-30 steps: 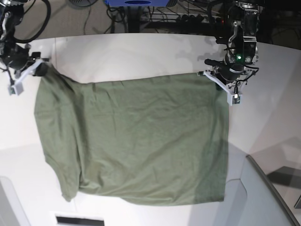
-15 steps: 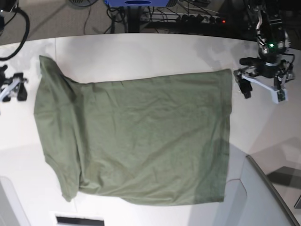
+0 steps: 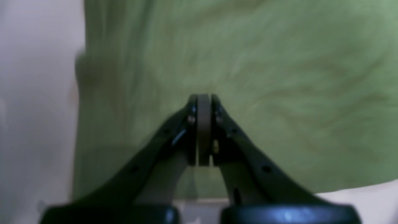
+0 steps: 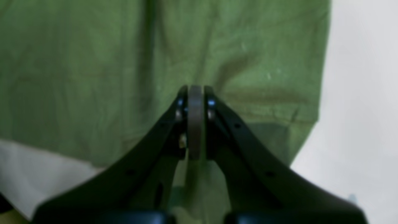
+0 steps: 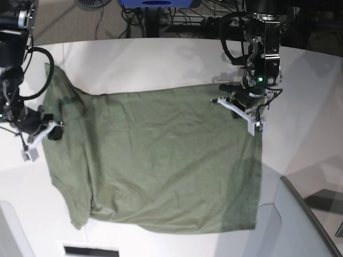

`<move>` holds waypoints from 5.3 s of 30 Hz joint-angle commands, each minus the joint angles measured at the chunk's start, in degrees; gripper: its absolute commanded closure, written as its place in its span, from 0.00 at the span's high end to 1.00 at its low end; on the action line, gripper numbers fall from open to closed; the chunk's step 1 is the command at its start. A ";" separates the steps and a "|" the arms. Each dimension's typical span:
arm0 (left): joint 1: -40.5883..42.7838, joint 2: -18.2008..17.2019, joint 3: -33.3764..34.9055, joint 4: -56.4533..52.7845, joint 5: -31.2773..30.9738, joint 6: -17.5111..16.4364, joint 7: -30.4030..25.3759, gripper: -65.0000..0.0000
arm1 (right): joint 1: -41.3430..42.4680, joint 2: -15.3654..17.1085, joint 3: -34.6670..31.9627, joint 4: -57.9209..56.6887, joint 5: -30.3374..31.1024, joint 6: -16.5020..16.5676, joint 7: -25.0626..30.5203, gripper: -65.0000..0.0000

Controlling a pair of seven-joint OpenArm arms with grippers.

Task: Layout the t-shirt on the table in an organized manner, then fold the t-shirt properly
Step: 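Grasp the shirt's collar-side edge with both grippers and pull it taut, then regrasp the shirt corners with both grippers, then fold the grasped edge over toward the hem with both grippers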

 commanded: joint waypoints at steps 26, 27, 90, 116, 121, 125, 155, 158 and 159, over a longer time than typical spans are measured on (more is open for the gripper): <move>5.49 -1.60 -0.31 -10.99 9.97 -0.07 -13.19 0.00 | -1.36 2.24 -4.52 -15.40 1.28 -21.78 17.00 0.02; 5.67 -1.60 -0.31 -10.99 9.97 -0.07 -13.19 0.00 | -2.77 2.24 -4.52 -13.38 1.28 -23.28 16.91 0.02; 21.05 -3.88 -15.87 9.40 -9.73 -0.42 -13.11 0.00 | -29.32 -13.15 23.26 27.50 1.02 -8.25 -17.55 0.21; 18.42 -2.74 -13.85 -2.20 -27.13 -0.42 -13.28 0.61 | -30.11 -12.79 23.26 27.76 1.02 -7.98 -17.64 0.00; 15.43 -2.83 -10.51 -6.07 -27.13 -0.42 -13.28 0.61 | -30.20 -12.71 23.26 27.76 1.02 -7.98 -17.64 0.00; 14.11 -3.18 -7.52 -7.48 -27.04 -0.42 -13.28 0.52 | -30.20 -12.71 23.26 27.76 1.02 -7.98 -17.64 0.00; 0.48 -4.50 -11.04 8.96 -27.22 -0.16 4.04 0.00 | -6.20 -6.11 23.18 40.25 0.84 -8.25 -36.63 0.00; -2.60 -4.50 -11.04 4.13 -27.13 -0.16 4.04 0.00 | -1.80 -4.97 21.16 33.65 0.84 -8.25 -36.10 0.00; -3.30 -4.58 -11.04 2.81 -27.13 -0.16 3.95 0.00 | -0.84 -4.62 20.28 31.46 0.84 -8.33 -35.93 0.00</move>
